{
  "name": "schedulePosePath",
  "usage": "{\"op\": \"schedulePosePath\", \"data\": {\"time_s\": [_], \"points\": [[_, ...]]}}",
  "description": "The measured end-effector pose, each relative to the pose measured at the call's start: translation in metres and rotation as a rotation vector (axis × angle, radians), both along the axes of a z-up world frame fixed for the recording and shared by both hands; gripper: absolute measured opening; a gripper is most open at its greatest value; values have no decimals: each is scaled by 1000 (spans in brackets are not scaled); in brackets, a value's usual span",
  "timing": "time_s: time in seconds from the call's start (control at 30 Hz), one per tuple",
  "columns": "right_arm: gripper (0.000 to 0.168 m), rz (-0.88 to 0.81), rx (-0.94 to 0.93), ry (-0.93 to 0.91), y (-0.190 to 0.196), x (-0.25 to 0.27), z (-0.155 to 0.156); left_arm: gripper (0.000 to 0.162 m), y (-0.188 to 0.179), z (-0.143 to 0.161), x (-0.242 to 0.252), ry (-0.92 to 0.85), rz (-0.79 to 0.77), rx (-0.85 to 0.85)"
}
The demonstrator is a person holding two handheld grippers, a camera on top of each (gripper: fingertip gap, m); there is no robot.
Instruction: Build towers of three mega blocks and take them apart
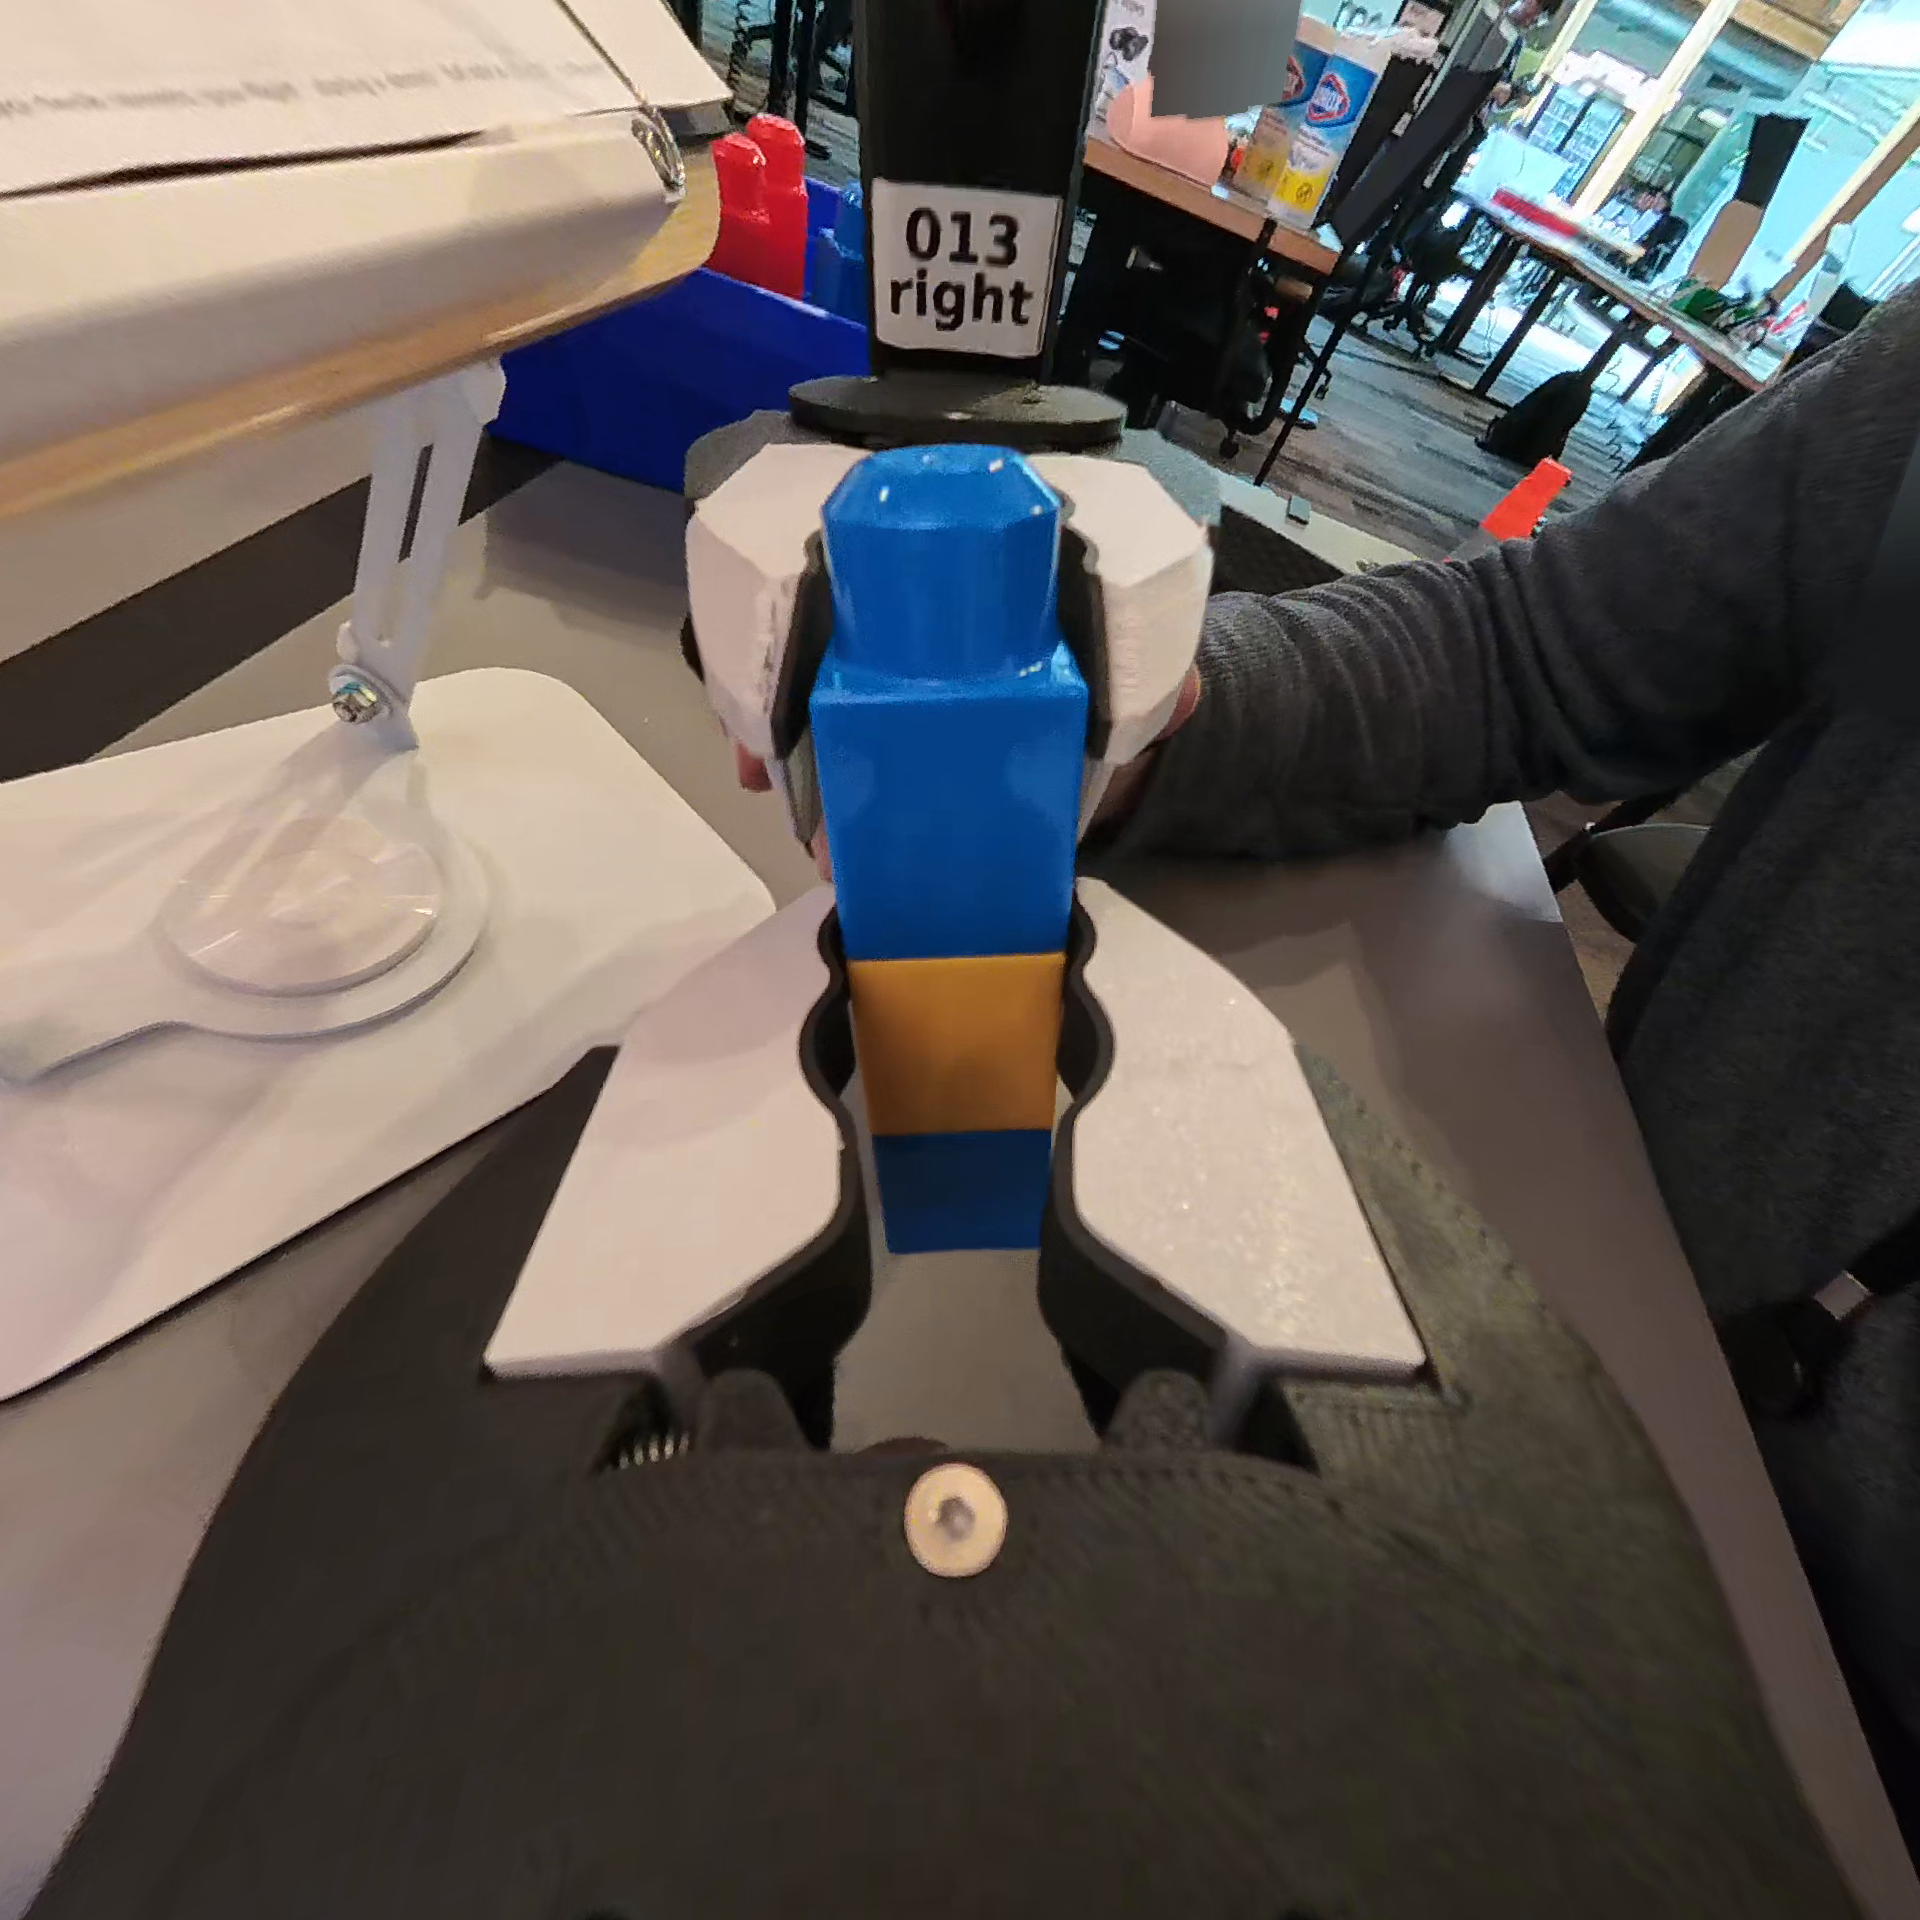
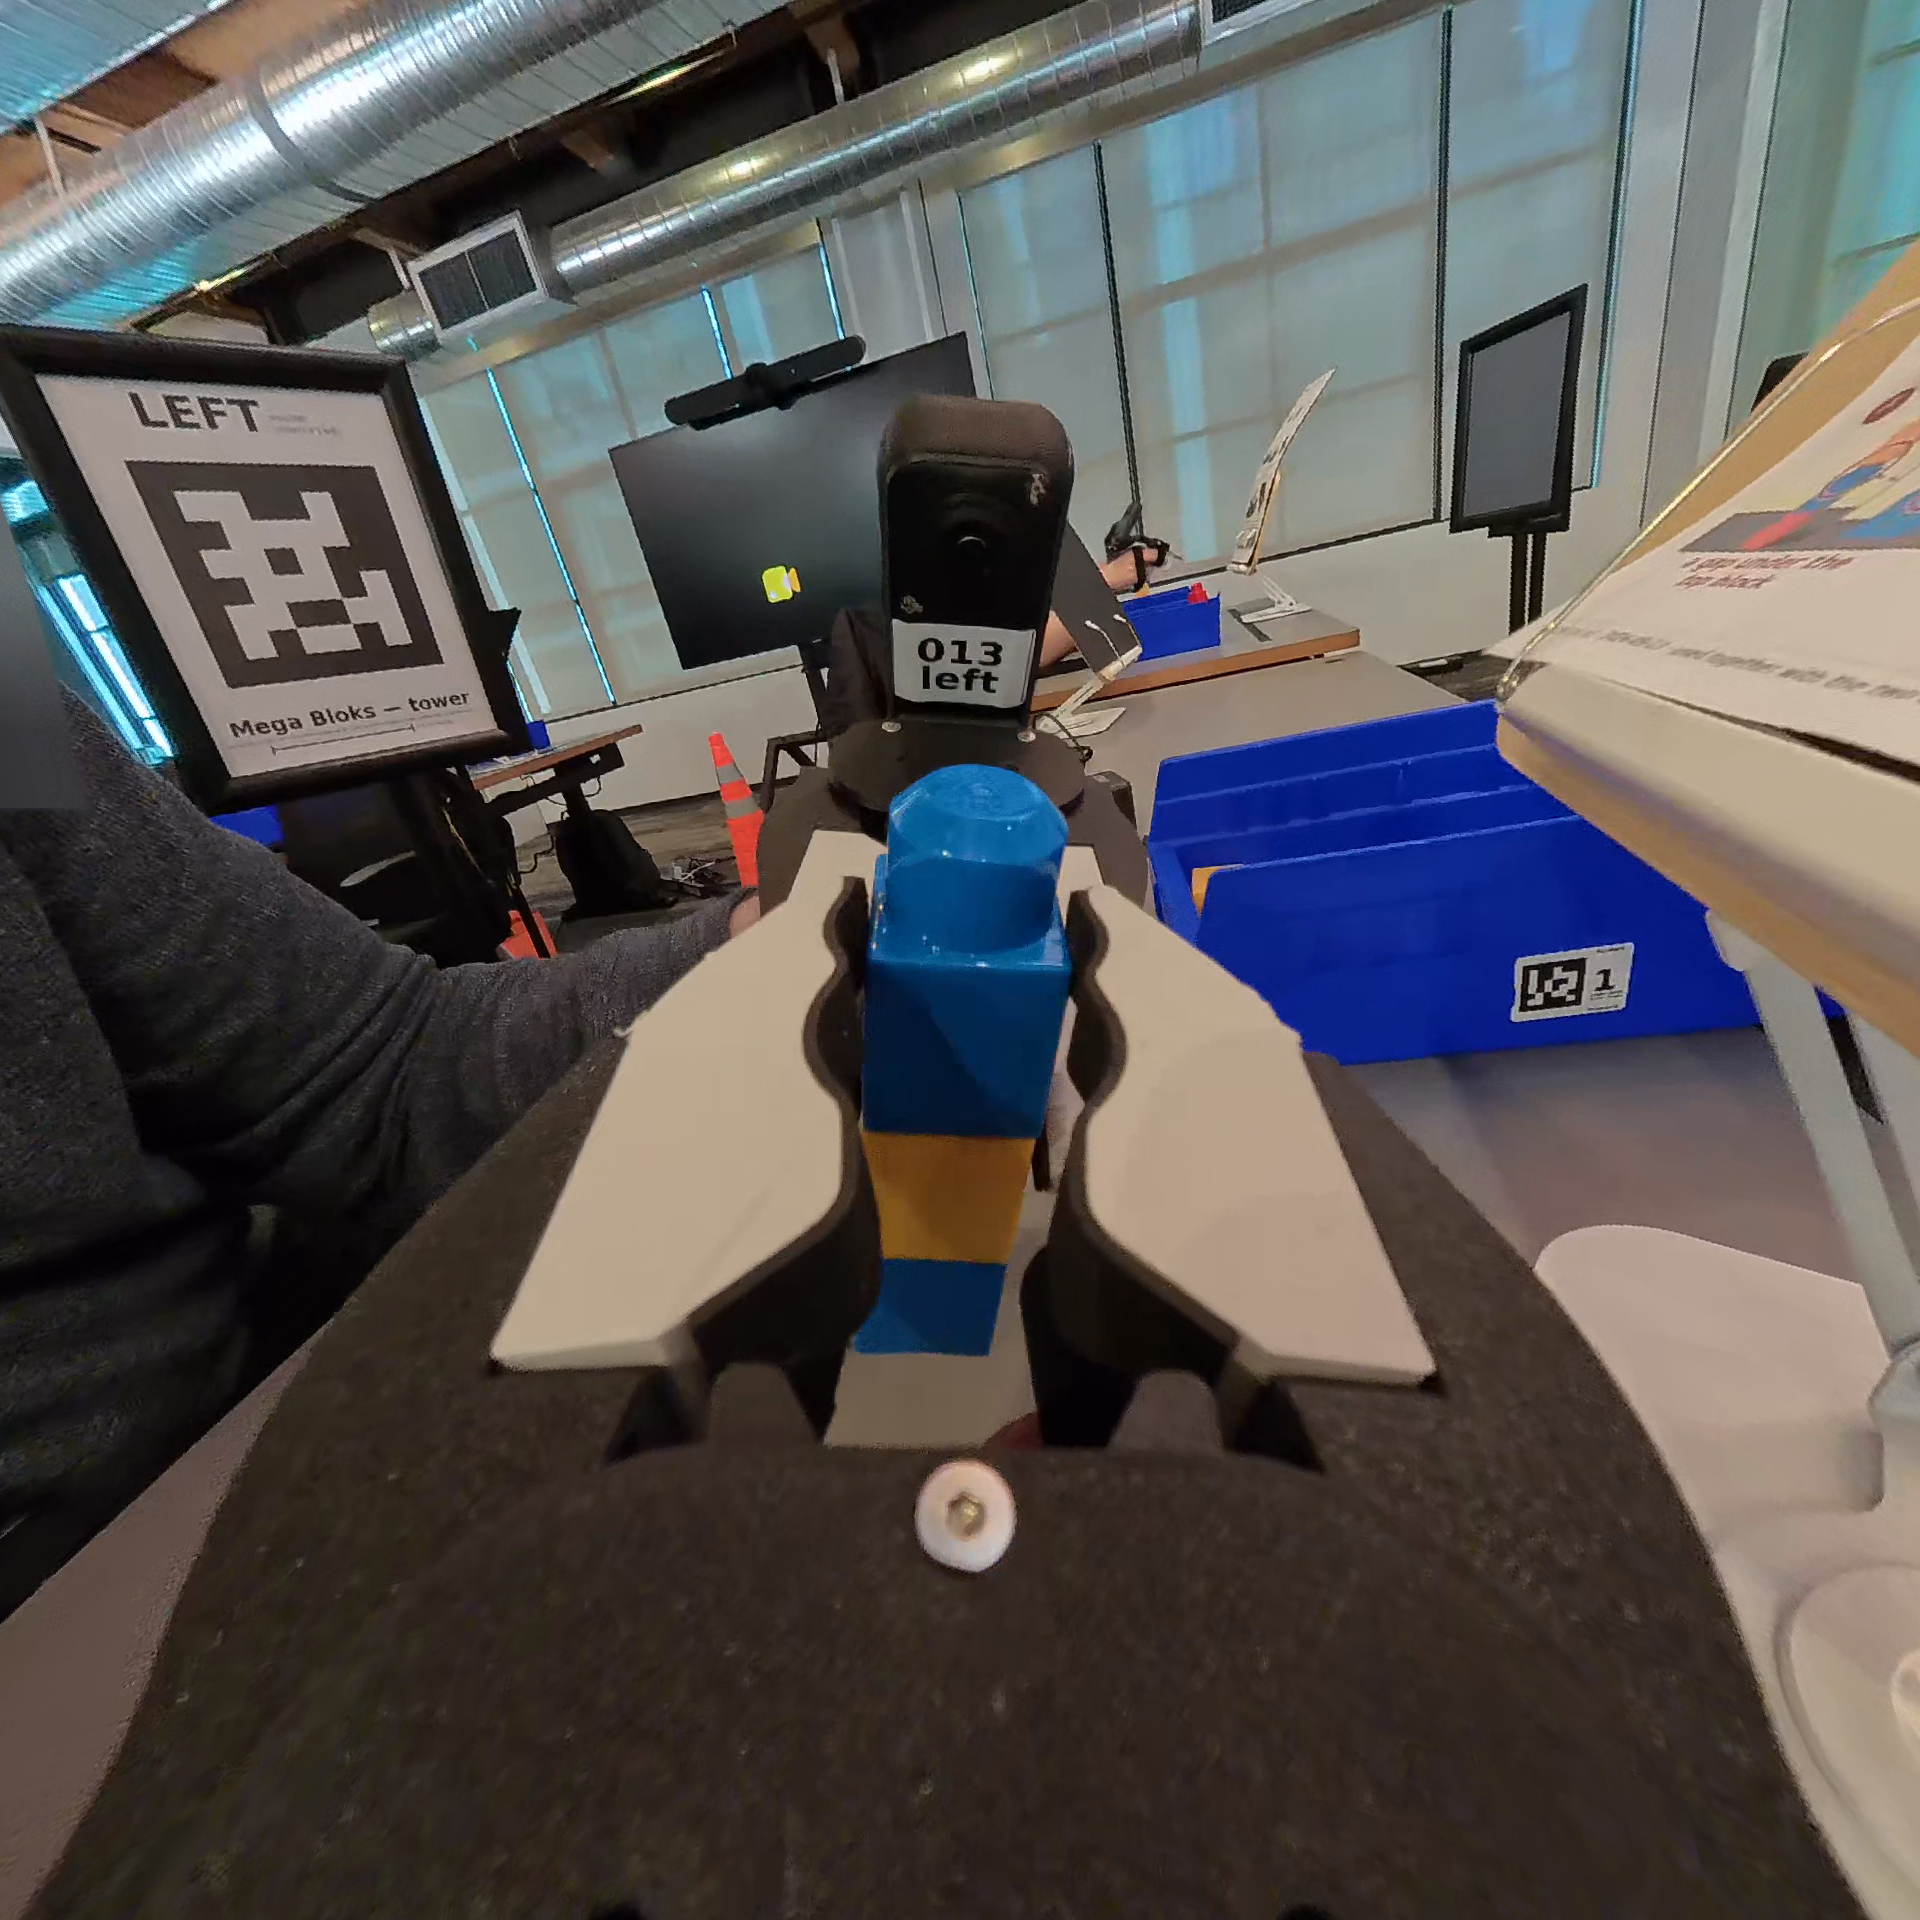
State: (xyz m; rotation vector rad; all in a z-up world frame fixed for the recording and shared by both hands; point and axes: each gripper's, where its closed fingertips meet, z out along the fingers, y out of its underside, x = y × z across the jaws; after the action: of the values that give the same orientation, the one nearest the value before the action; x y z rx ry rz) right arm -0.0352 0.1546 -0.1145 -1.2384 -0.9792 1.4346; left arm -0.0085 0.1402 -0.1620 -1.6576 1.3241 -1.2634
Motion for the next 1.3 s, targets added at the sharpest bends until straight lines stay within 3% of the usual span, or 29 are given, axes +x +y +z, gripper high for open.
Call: {"op": "schedulePosePath", "data": {"time_s": [0.13, 0.27, 0.67, 0.97, 1.13, 1.3], "points": [[36, -34, -4, 22, 4, 3, 6, 48, -3, 2, 2, -40, -32, -46], [36, -34, -29, 43, 7, 6, 6, 36, 1, -7, 6, -3, -8, -32], [36, 7, 8, -14, -1, 2, -2, 36, -5, -17, 6, 78, -38, 0], [39, 10, 51, -34, -3, 6, 5, 36, -7, -8, 8, 31, -40, -5], [44, 13, 90, -86, -6, 7, 12, 36, -7, -15, 8, 89, -32, 26], [31, 38, 92, -183, -8, 7, 4, 36, -11, -22, 9, 150, -45, 57]]}}
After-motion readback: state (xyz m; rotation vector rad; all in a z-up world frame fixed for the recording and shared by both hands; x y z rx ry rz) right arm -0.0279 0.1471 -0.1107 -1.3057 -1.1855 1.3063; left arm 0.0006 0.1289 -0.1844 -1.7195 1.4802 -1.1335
